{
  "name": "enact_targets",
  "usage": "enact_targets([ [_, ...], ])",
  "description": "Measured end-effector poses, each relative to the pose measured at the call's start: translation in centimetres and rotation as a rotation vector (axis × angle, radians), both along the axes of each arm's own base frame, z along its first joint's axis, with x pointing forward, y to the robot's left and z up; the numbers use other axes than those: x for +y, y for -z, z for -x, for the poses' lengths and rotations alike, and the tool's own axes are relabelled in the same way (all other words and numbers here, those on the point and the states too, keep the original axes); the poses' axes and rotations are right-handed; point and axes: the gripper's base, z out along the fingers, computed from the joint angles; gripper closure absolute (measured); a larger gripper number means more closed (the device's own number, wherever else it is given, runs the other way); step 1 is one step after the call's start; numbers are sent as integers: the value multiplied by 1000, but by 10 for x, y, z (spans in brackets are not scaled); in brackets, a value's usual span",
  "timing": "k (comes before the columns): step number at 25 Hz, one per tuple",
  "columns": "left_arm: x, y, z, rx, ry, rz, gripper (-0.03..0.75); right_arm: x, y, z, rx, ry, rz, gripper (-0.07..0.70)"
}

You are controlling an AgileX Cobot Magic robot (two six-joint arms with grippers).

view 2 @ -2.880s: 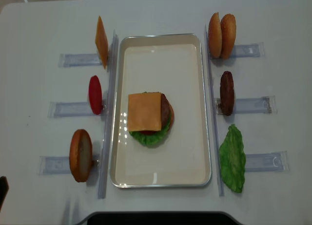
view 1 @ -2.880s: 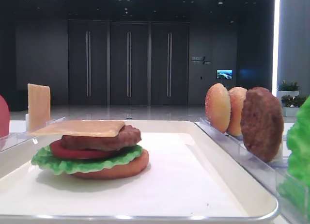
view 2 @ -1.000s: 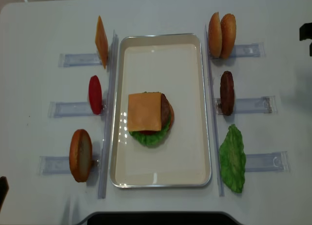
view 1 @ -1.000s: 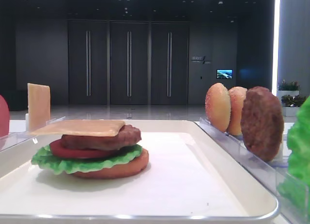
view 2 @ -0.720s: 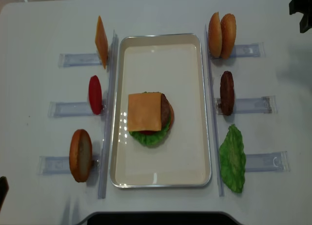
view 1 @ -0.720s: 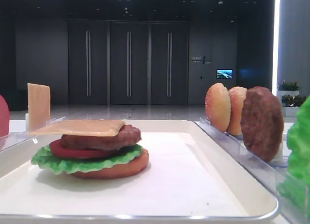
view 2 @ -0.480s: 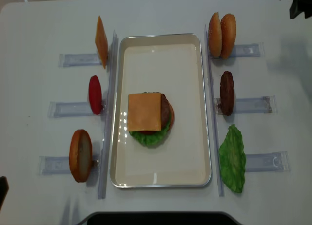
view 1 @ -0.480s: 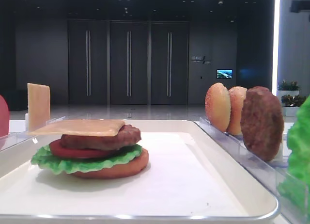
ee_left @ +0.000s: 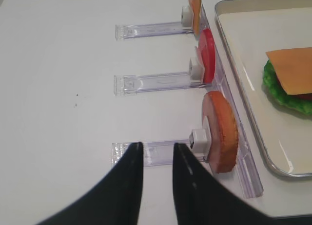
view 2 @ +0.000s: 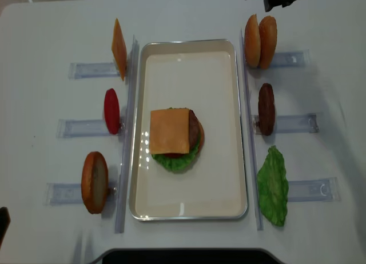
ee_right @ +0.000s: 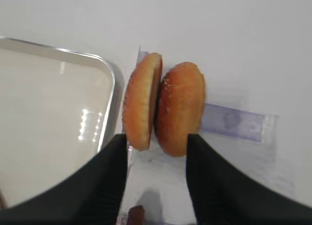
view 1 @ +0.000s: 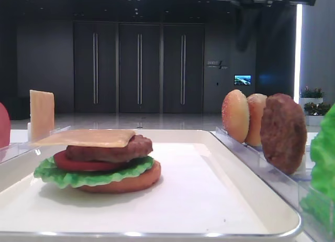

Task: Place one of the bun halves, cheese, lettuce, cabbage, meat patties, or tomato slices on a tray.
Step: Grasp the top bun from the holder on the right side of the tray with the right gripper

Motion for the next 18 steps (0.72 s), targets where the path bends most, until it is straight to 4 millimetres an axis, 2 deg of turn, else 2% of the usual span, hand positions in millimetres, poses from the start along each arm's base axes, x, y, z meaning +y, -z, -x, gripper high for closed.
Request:
enact_targets([
  [6,0,0,0,0,0,0,557,9,20,-7,30,12,1,260],
  [18,0,0,0,0,0,0,557,15,47,-20,43,24,-8,247],
])
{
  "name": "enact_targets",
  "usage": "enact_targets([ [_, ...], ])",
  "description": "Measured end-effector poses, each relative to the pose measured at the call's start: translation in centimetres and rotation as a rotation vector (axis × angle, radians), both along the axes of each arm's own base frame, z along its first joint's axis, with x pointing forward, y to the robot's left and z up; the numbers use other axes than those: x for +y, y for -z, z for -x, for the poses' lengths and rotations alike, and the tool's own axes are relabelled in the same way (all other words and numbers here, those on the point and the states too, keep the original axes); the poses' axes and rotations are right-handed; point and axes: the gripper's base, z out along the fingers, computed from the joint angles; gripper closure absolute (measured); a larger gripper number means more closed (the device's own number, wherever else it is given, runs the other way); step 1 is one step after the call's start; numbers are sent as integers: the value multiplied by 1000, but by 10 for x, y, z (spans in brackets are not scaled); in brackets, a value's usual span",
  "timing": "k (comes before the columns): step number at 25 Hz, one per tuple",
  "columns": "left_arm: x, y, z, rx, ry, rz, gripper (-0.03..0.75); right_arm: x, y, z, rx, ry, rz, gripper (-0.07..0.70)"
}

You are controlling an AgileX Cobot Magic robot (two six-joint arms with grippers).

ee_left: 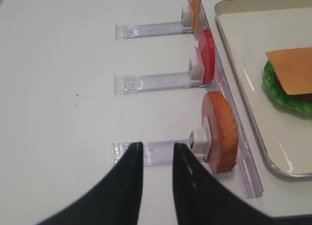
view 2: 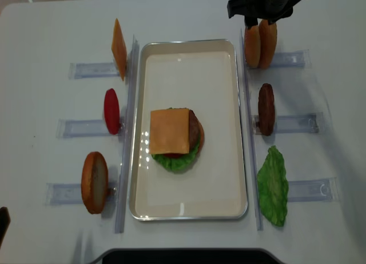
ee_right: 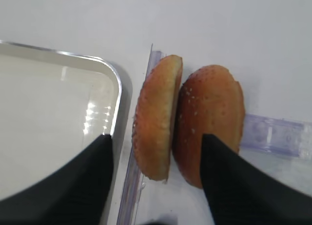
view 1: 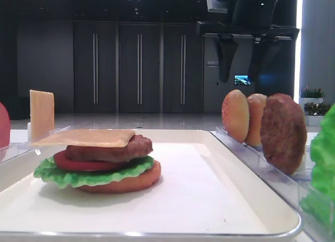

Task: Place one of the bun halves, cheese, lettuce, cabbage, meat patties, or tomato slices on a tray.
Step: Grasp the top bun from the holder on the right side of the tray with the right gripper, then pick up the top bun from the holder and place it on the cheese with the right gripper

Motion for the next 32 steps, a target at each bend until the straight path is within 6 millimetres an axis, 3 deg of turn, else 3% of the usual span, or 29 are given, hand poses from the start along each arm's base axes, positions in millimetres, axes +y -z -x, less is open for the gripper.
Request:
enact_targets([
  [15,0,0,0,0,0,0,557,8,33,-12,37,6,-13,252],
  [17,0,0,0,0,0,0,557,8,37,-13,46,5,-9,316],
  [19,0,0,0,0,0,0,557,7,38,-13,50,4,0,444],
  [22,0,0,0,0,0,0,557,8,35,-13,53,5,-1,442],
  [25,0,0,0,0,0,0,557,10,23,-11,63,5,-3,442],
  [32,0,0,0,0,0,0,557,32,-42,7,-10,-44,-41,442],
])
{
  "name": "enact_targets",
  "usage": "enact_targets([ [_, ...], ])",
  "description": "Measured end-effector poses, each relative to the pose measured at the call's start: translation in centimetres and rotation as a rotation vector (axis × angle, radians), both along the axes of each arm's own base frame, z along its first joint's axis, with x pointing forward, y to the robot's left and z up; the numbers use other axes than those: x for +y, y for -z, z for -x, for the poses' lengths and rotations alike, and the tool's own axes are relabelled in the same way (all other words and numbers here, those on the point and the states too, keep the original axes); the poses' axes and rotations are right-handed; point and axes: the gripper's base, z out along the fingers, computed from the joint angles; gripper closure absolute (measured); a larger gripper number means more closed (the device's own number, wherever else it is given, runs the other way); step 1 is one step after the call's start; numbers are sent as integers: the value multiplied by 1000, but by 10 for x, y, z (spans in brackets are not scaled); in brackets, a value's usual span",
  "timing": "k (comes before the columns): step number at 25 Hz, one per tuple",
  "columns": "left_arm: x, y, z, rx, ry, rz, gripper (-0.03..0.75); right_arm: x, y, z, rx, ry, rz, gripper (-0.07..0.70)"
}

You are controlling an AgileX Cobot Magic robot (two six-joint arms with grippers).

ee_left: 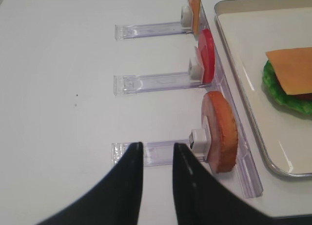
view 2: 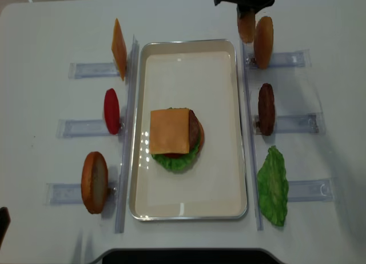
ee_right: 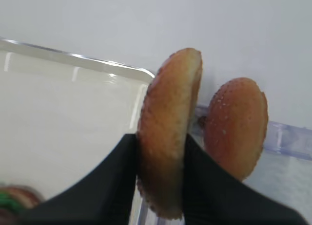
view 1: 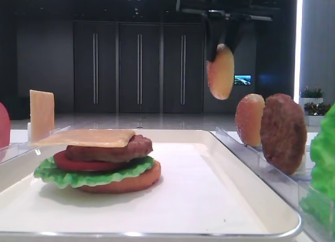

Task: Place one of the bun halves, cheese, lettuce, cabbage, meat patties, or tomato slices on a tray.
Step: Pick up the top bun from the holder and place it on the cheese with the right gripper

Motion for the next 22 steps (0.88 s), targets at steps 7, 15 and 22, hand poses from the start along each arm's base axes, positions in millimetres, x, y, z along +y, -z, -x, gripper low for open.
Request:
enact_targets([
  [7,0,0,0,0,0,0,557,16,-11,36,90,24,13,442],
  [15,0,0,0,0,0,0,557,40,19,134,124,-53,-40,442],
  [22,0,0,0,0,0,0,557,51,20,154,123,-139,-219,442],
])
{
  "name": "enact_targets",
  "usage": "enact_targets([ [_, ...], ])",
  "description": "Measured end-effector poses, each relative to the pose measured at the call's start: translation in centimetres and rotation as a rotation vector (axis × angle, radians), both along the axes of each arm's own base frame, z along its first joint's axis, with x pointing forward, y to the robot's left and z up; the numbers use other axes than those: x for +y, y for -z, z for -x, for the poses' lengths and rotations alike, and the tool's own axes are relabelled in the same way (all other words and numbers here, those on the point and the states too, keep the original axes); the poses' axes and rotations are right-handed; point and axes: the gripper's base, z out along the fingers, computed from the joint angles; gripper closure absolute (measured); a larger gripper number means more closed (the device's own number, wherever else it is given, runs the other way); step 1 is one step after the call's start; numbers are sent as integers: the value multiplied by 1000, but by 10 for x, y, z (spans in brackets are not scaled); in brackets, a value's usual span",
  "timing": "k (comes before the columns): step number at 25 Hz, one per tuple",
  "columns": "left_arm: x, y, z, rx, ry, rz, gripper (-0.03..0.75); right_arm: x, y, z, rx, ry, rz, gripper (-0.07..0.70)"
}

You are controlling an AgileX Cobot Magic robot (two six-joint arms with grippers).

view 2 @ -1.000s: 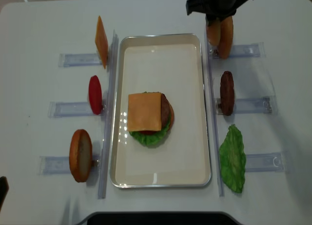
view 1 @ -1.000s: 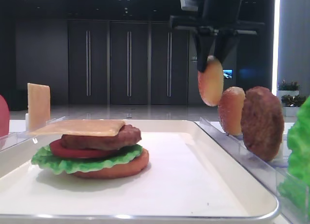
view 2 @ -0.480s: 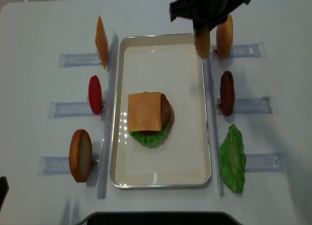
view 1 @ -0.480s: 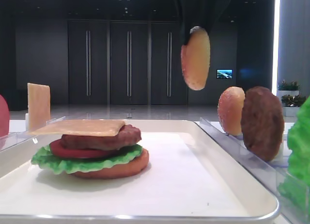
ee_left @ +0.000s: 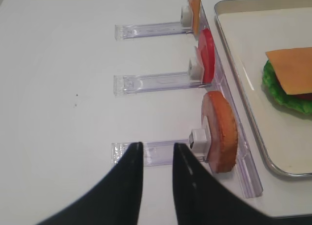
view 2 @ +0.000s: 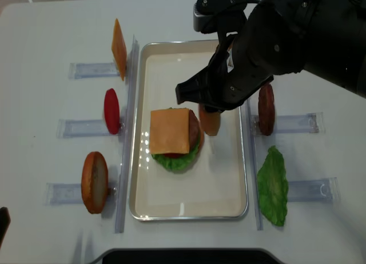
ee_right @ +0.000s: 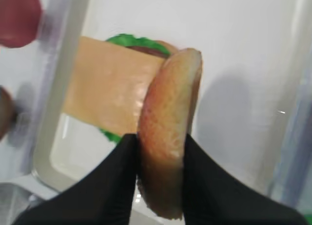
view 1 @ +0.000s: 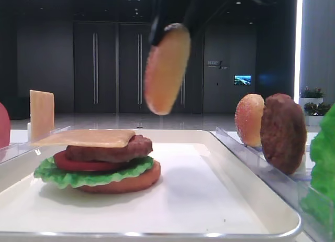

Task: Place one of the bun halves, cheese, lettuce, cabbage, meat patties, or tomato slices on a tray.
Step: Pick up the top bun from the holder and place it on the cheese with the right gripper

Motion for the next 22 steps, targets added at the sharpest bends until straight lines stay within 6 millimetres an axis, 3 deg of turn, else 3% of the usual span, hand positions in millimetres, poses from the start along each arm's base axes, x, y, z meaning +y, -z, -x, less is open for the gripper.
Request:
enact_targets([
  [4,0,0,0,0,0,0,557,17,-12,1,-11,-130,-248,442],
  [8,0,0,0,0,0,0,557,18,-18,-6,-47,-187,-434,442],
  [15,0,0,0,0,0,0,557,-12,21,-18,-64,-103,-608,442],
  [22,0,0,0,0,0,0,557,-6,53,-25,-16,-93,-614,442],
])
